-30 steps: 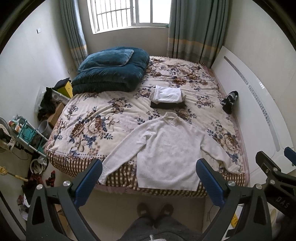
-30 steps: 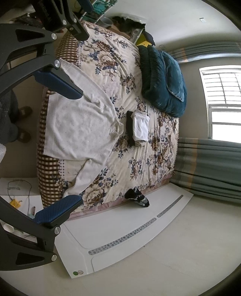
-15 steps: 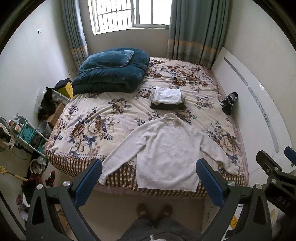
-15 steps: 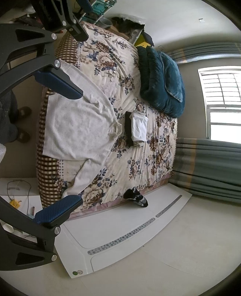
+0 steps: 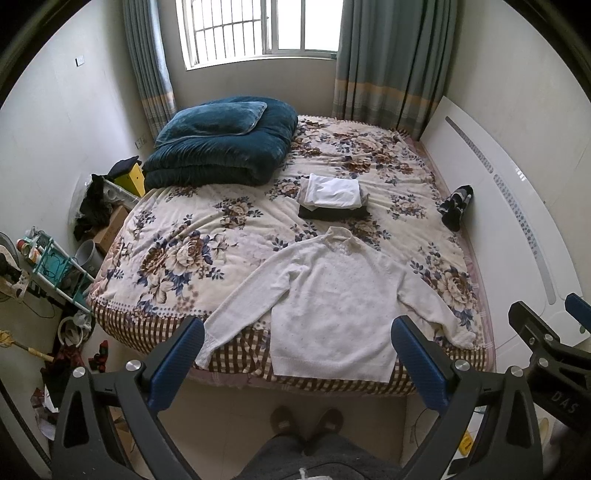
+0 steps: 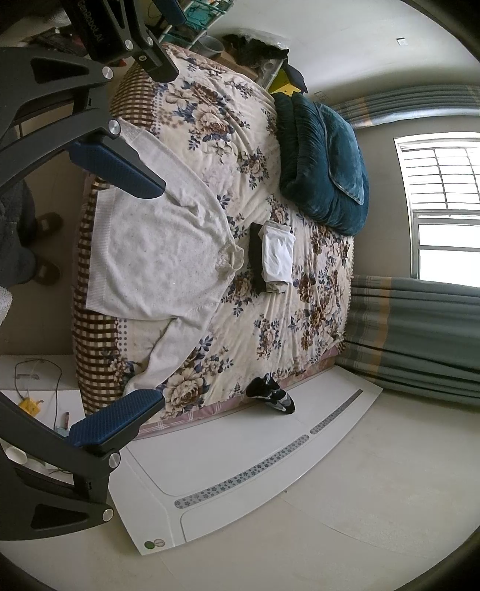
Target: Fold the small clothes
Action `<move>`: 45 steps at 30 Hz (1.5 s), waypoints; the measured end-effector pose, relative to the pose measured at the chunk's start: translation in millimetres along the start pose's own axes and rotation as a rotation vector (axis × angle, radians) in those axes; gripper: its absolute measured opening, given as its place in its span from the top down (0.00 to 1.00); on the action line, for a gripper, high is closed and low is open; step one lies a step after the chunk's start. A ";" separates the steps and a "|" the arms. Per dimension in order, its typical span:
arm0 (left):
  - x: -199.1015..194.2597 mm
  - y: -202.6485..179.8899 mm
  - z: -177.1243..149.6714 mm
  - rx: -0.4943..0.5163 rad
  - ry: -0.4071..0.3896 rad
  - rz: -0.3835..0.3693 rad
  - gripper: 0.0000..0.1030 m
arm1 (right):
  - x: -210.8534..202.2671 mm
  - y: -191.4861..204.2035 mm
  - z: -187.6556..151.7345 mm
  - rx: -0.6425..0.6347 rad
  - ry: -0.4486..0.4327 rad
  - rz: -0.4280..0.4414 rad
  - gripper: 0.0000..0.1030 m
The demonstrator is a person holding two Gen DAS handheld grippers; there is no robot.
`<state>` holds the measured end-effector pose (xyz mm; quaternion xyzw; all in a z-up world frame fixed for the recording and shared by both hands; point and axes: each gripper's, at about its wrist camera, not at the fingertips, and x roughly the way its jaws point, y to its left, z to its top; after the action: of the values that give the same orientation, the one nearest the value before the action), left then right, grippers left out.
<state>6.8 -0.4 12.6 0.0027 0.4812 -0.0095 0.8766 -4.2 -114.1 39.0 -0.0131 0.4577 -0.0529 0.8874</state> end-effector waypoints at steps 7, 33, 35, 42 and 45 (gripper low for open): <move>-0.2 0.2 -2.9 -0.003 -0.004 -0.001 0.00 | -0.3 0.3 -0.2 0.000 -0.001 0.000 0.00; 204.5 -67.5 45.7 0.110 0.045 0.099 0.00 | 160.9 -179.7 -63.0 0.519 0.237 -0.205 0.00; 239.7 -85.6 49.0 0.120 0.080 0.122 0.00 | 198.5 -223.6 -86.1 0.607 0.296 -0.246 0.00; 339.4 -138.1 41.1 0.168 0.180 0.243 0.00 | 347.5 -377.5 -183.5 0.965 0.448 -0.271 0.17; 389.1 -157.0 34.1 0.188 0.229 0.274 0.00 | 424.6 -423.9 -221.3 1.056 0.488 -0.276 0.27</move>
<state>241.4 -163.3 -296.6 0.1511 0.5699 0.0653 0.8051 25.4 -574.8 -403.5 0.3830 0.5541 -0.3897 0.6280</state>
